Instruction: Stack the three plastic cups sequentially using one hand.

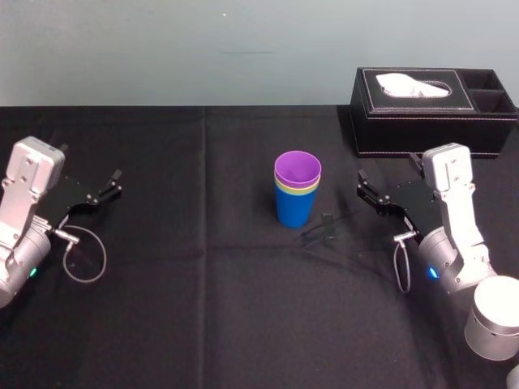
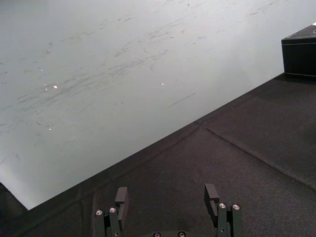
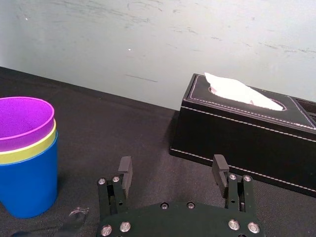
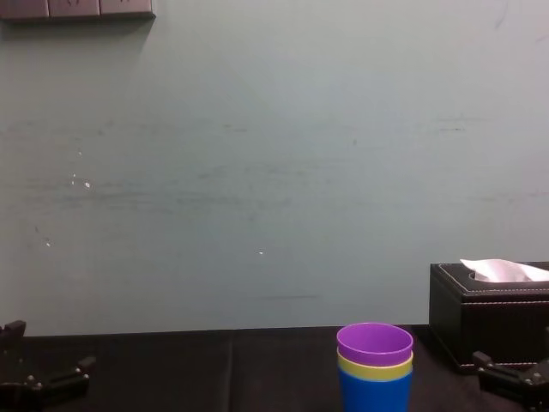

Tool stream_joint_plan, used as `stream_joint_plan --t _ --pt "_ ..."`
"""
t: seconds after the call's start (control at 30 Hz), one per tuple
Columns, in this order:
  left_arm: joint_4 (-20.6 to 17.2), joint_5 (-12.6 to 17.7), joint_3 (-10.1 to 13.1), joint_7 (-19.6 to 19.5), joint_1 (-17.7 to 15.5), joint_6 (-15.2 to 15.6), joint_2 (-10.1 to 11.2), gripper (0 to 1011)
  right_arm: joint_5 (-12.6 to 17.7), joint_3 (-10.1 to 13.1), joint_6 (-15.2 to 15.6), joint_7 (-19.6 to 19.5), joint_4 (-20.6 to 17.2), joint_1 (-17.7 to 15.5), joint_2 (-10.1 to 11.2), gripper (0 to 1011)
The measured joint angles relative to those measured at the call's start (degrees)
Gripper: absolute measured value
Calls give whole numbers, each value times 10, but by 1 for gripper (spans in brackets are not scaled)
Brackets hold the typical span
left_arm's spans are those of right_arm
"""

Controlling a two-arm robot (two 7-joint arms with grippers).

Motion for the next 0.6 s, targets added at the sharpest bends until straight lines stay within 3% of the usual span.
stream_joint_plan --t 0.6 --pt "0 0 0 0 0 0 0 1011 0 0 0 0 0 0 0 1003"
